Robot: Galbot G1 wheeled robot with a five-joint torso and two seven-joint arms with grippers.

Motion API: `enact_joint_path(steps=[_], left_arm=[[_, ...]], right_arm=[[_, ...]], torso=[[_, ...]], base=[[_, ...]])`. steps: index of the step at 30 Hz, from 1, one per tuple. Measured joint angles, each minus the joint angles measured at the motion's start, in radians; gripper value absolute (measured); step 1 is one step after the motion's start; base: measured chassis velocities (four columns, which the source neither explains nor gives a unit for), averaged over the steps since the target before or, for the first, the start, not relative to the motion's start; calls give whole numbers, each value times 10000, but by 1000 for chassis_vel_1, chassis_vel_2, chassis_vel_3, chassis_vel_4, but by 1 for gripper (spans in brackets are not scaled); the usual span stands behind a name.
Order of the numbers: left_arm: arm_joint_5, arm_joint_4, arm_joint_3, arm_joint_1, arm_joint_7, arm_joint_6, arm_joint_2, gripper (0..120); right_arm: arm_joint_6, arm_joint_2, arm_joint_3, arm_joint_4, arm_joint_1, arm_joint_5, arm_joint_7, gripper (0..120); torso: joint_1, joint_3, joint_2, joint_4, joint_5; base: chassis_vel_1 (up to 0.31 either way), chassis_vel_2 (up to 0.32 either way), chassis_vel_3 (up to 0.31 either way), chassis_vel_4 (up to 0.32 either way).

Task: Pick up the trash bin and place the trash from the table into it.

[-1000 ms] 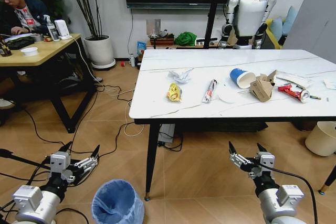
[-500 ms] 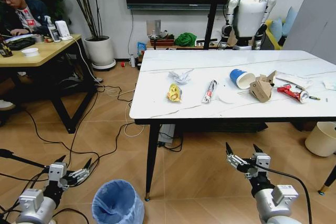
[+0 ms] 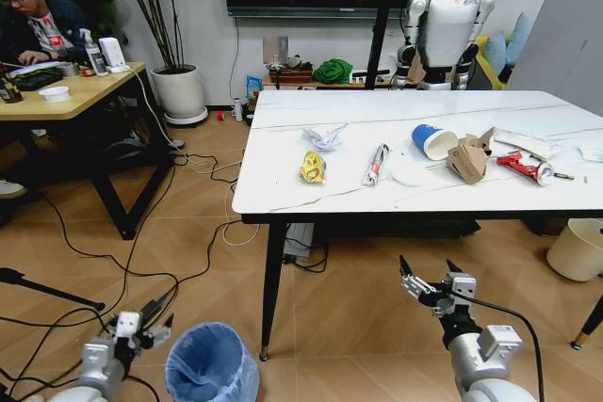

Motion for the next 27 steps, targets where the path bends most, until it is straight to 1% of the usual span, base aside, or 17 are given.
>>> enact_joint_path(steps=[4, 5, 6, 7, 10, 13, 18, 27], left_arm=[[48, 1191, 745, -982, -88, 121, -243, 100], [48, 1191, 745, -982, -88, 121, -243, 100], [86, 1375, 801, -1117, -100, 144, -287, 100], [225, 1809, 858, -1407, -110, 174, -401, 100], [465, 2380, 832, -1712, -111, 230, -557, 100], [527, 2547, 761, -1795, -109, 343, -600, 100], [696, 2756, 726, -1916, -101, 859, -676, 100], [972, 3195, 686, -1989, -107, 1153, -599, 100]], right_arm=[[6, -45, 45, -105, 23, 3, 3, 100], [6, -45, 45, -105, 23, 3, 3, 100], [8, -49, 46, -107, 17, 1, 3, 100], [14, -53, 45, -107, -17, -10, 5, 100], [47, -58, 48, -102, -141, -55, 6, 100], [70, -61, 68, -83, -221, -92, 6, 100], [131, -58, 146, -16, -389, -184, 6, 100], [240, 29, 154, -107, -522, -376, 24, 100]], torso=[[0, 2, 5, -4, 2], [0, 2, 5, -4, 2], [0, 2, 5, -3, 1], [0, 2, 6, -4, 3], [0, 3, 7, -4, 1], [0, 4, 8, -1, 2], [0, 4, 13, -2, 3], [0, 6, 14, 0, 2]], base=[[0, 0, 0, 0], [0, 0, 0, 0], [0, 0, 0, 0], [0, 0, 0, 0], [0, 0, 0, 0], [0, 0, 0, 0], [0, 0, 0, 0], [0, 0, 0, 0]])
